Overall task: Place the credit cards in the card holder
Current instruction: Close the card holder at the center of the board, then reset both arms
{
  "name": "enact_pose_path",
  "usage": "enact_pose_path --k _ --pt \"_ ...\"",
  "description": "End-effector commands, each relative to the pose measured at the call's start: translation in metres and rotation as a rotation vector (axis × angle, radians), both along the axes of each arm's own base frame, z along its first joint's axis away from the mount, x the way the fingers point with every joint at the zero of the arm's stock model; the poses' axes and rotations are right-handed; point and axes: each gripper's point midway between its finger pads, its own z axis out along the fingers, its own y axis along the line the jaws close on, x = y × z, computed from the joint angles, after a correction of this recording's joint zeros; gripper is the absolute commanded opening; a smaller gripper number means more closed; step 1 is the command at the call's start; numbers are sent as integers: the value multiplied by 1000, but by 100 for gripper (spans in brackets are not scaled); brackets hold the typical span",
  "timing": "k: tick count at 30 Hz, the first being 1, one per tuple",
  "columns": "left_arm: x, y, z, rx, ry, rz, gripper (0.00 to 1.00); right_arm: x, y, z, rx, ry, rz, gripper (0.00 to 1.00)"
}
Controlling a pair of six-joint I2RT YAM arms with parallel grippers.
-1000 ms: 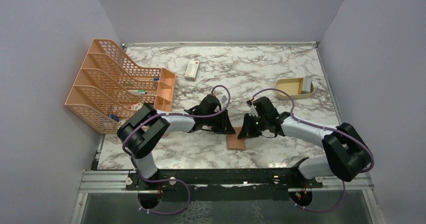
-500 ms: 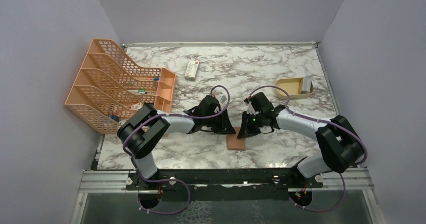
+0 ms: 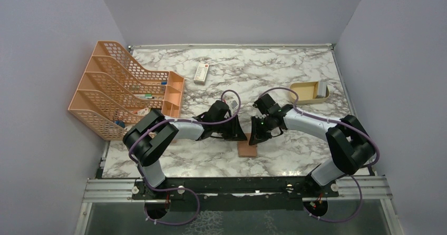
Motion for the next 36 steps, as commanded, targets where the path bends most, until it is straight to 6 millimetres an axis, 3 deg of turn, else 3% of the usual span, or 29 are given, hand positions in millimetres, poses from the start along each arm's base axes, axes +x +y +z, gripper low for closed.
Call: enact_pose_path --k 1,7,10,15,20,22,24,27,29,32,36 --pt "-5 4 -2 -6 1 -22 25 -21 -58 -55 -359 42 -5 6" --pt "-3 9 -3 -1 -1 -1 27 -13 -46 -50 -346 27 -5 6" --pt "4 10 19 -37 -51 19 30 -5 -39 -38 -316 -8 -1 6" --pt "26 24 48 -27 -143 99 38 27 -5 10 -143 -181 22 15" --pt "48 55 90 68 -278 215 50 50 5 67 -23 -388 -19 29" --pt "53 66 113 95 -337 247 56 55 3 92 20 -469 -44 35" --pt "55 77 139 116 -395 275 68 58 1 117 60 -547 -66 42" --pt "54 96 171 141 -463 316 81 60 -6 151 106 -659 -80 61" --pt "51 105 189 142 -489 337 98 59 -15 170 109 -719 -105 67" --pt "42 115 209 130 -512 352 99 56 -32 200 120 -810 -145 78" --pt "26 119 228 67 -546 322 99 50 -53 216 108 -894 -193 86"
